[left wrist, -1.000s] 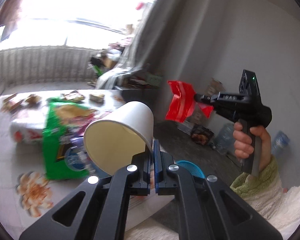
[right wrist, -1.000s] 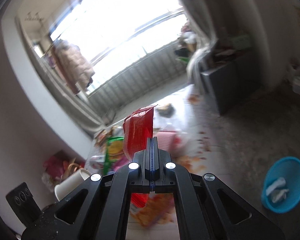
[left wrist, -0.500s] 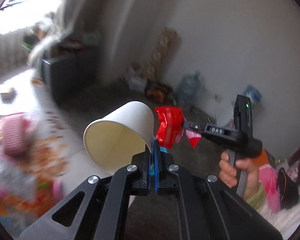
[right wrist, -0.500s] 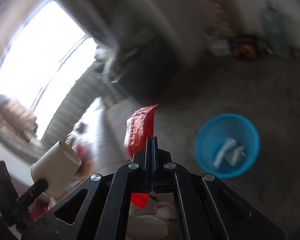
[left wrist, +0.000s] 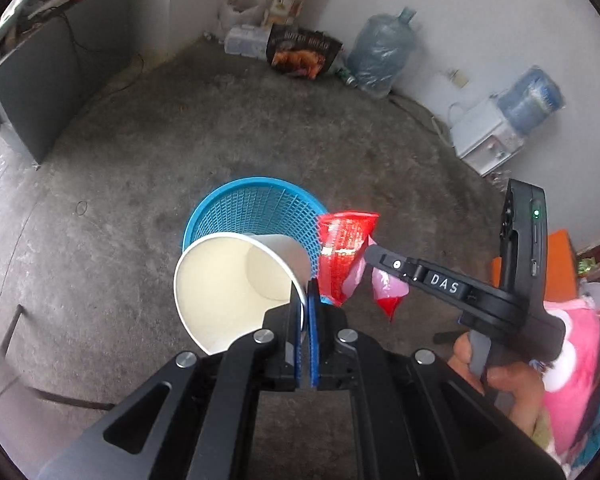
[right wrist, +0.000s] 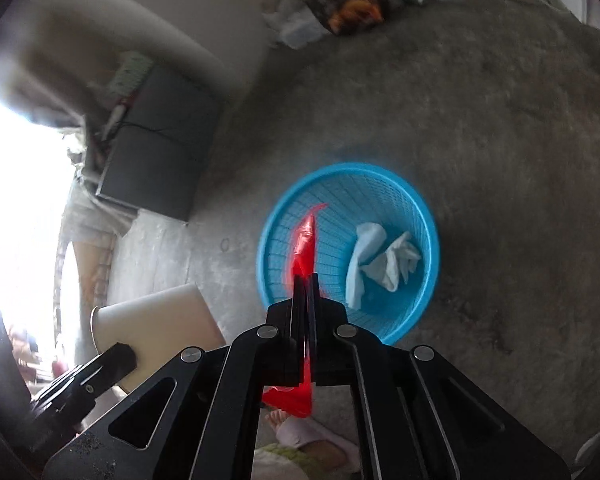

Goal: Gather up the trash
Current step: 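Carry cup and red bag to the blue wastebasket and open both grippers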

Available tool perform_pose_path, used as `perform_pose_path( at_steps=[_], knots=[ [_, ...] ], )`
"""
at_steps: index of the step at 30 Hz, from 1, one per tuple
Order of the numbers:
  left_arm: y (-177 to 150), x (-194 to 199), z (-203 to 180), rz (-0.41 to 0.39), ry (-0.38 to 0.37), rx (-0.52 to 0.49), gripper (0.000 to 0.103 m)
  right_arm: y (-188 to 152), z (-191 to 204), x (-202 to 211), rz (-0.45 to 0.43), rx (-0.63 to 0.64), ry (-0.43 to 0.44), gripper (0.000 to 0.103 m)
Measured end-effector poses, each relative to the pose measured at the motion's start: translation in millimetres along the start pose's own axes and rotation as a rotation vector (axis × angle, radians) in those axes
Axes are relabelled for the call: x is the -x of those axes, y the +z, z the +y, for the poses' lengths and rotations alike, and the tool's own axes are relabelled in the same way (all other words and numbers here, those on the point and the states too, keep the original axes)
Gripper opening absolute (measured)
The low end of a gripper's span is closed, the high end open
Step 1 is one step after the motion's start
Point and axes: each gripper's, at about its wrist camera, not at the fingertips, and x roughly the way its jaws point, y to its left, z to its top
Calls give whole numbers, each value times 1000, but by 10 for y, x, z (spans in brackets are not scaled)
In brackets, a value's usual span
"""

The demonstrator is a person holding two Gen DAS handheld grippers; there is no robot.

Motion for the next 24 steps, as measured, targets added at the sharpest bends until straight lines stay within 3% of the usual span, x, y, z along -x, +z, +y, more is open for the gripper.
perform_pose_path(
  at_steps=[1,2,4,9,13,17,24],
  knots=[
    [51,-113,10,11,5,8,4,18,-23,-93,6,-7,-1,6],
    [8,-171,49,19,5,17,6,53,-55,-210,21,-21,-6,16],
    [44,-280,116,37,15,53,33,105,-122,-359,38,-59,-8,38],
    [88,-115,117,-31,26,95,52,122,-153,-434,49,-90,8,41],
    [154,104,59,-80,72,70,57,81,-103,-304,30,-61,24,46],
    [124,469,24,-127,93,62,62,87,-23,-188,14,-22,54,51],
    [-151,1462,64,-237,164,31,78,33,347,284,-16,96,123,61]
  ],
)
